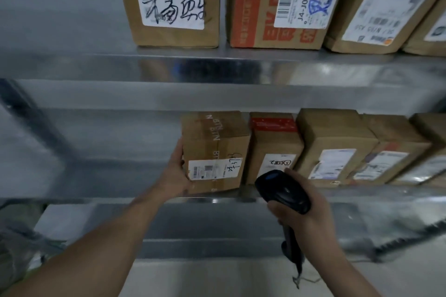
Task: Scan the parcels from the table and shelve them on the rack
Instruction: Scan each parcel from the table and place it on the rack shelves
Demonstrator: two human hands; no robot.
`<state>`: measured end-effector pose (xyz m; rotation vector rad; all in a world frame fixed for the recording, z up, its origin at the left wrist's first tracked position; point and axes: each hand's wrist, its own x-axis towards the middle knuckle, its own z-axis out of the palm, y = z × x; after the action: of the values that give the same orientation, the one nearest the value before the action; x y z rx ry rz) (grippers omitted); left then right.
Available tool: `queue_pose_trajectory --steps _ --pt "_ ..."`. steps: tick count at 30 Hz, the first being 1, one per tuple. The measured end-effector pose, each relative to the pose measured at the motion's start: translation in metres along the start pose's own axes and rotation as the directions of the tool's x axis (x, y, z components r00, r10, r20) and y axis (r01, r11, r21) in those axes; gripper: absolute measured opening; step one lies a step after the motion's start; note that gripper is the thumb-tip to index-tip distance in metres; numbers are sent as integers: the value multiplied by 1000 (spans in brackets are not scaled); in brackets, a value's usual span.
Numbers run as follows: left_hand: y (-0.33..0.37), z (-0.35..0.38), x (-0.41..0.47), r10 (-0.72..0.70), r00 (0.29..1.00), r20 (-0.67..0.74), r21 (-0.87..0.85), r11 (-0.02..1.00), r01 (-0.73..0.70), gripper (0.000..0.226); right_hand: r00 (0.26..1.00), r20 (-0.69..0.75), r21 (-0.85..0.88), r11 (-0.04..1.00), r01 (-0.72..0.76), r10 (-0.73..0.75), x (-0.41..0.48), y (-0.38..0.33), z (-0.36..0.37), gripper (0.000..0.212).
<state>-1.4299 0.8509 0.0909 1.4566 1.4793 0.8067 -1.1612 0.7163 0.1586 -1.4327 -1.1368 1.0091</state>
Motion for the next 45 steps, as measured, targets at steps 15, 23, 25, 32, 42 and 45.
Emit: queue_pose_trajectory --steps 15,23,25,32,42,45 --pt "-23 0 57 138 985 103 22 990 -141 116 968 -241 25 998 -65 69 -39 8 36 66" --pt "-38 2 62 115 989 90 77 989 -122 123 957 -281 13 997 -71 72 -47 13 36 70" --pt "-38 2 59 99 990 105 57 993 -105 123 955 -284 11 997 -82 81 -49 15 37 71" --pt "-48 6 45 67 997 38 132 989 -71 113 950 -297 32 996 -89 94 -56 14 25 72" --pt "-13 19 -33 -121 984 -131 460 872 169 55 969 -242 67 997 -44 59 -90 10 -22 75" --pt "-1 35 -67 -74 988 -136 491 861 132 32 972 -231 71 997 -31 47 -110 11 -46 79"
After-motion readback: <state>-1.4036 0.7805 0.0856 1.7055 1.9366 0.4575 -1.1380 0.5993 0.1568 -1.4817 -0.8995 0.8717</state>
